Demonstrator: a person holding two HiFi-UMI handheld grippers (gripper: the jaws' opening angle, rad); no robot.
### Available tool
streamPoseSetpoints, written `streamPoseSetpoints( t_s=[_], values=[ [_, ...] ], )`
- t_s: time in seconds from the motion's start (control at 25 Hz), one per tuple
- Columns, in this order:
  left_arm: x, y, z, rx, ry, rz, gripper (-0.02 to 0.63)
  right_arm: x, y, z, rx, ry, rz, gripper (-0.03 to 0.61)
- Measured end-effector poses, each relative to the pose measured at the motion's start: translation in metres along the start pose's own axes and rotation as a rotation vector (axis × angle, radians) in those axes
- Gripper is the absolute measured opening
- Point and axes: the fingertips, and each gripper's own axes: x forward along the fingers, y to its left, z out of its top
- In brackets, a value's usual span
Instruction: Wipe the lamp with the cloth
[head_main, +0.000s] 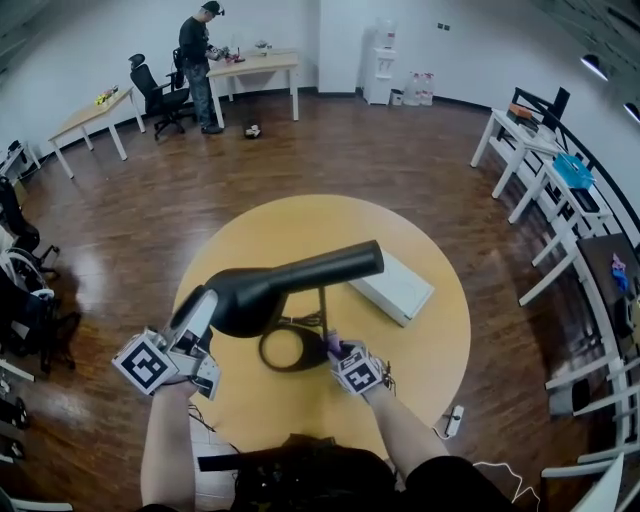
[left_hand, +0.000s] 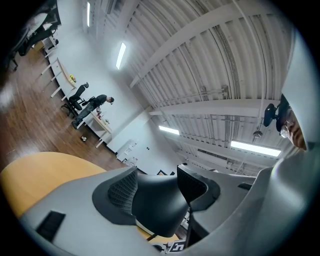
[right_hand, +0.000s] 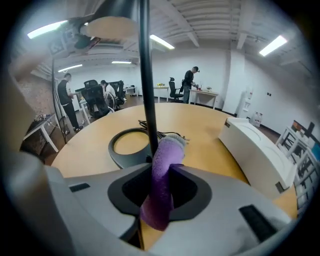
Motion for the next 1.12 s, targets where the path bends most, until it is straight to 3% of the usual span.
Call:
streamPoseSetpoints(
  t_s=[0.08,0.16,0.4,0.52,0.6,0.76,0.92,1.12],
  values=[
    [0.000,0.002,-0.001,-0.010,-0.005,0.003,0.233,-0.015,0.000,0.011,-0.031,-0.012,0.007,0.089],
    [0.001,0.002,-0.003,-0.017,-0.008,0.001,0.233,-0.047,-0.007,0.026,-0.095,-0.092,-0.009,0.089],
    [0.004,0.004,0.000,-0.025,-0.018,-0.018,0.233,-0.217,-0.003,0.135,-0.359,-0.617,0.004,0.089],
    [0.003,0.005,0.004,-0.033,-0.025,-0.024,0.233,-0.281,0.015,0.188,-0.363,-0.802,0.037,0.091],
    [0.003,0.007,0.004,-0.040,-0.028,-0.028,0.233,-0.290,0.023,0.206,-0.376,-0.819,0.028,0.092],
    [0.006,0.008,-0.002,-0.046,-0.016,-0.031,0.233,-0.264,0.023,0.222,-0.376,-0.794,-0.072,0.094],
    [0.009,0.003,-0.006,-0.028,0.004,-0.036,0.233,-0.248,0.023,0.228,-0.321,-0.829,-0.125,0.094],
    [0.008,-0.001,-0.006,-0.009,0.021,-0.039,0.233,-0.224,0.019,0.210,-0.244,-0.825,-0.071,0.095]
  ],
)
